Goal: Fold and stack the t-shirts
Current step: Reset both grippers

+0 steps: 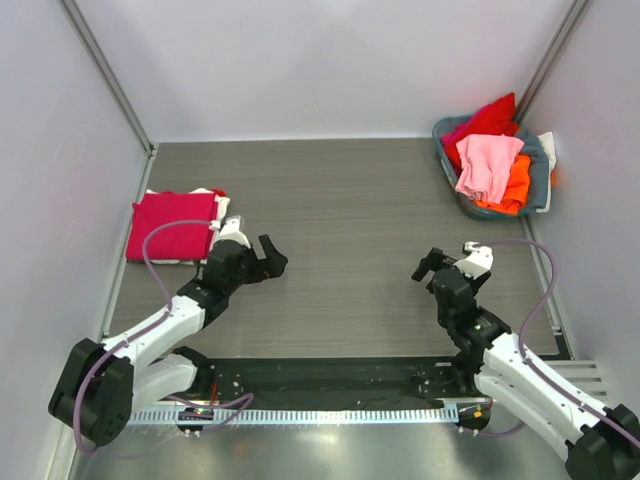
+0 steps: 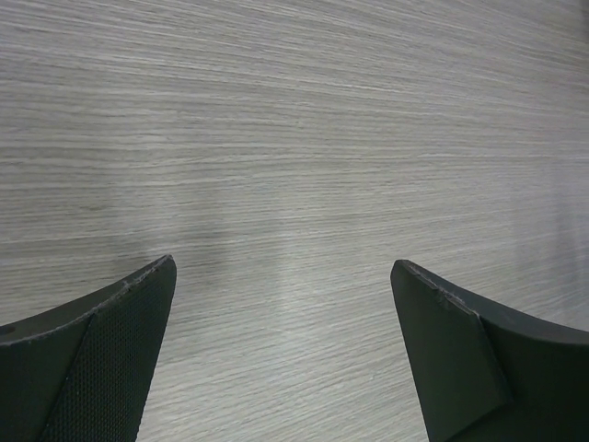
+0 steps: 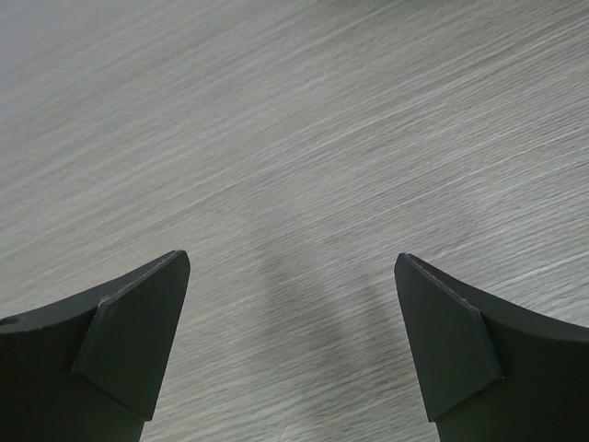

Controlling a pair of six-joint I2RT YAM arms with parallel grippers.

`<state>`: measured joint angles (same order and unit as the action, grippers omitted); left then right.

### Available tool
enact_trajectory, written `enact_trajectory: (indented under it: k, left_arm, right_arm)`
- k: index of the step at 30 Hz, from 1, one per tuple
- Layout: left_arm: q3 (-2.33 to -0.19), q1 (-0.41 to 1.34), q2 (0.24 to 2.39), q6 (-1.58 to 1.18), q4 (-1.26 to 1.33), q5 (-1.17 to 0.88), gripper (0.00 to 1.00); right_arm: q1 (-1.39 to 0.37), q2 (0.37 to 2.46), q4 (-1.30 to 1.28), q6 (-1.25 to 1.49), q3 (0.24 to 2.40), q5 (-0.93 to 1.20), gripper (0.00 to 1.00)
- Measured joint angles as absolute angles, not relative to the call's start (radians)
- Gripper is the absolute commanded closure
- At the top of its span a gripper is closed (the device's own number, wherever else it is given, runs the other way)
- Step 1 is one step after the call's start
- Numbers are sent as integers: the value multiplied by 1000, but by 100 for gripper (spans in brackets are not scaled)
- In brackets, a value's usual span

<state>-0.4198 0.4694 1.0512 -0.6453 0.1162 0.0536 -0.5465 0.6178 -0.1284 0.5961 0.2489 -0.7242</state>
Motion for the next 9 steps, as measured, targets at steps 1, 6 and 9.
enact_trajectory:
  k: [1, 6, 9]
  left_arm:
    - [-420, 469, 1054, -645, 121, 48, 0]
    - [-420, 469, 1056, -646, 133, 20, 0]
    - [-420, 469, 1055, -648, 149, -3, 0]
  right_arm:
    - [-546, 598, -128, 601, 244, -728, 0]
    - [-546, 500, -123, 608, 218, -731, 0]
    - [-546, 451, -112, 609, 197, -730, 0]
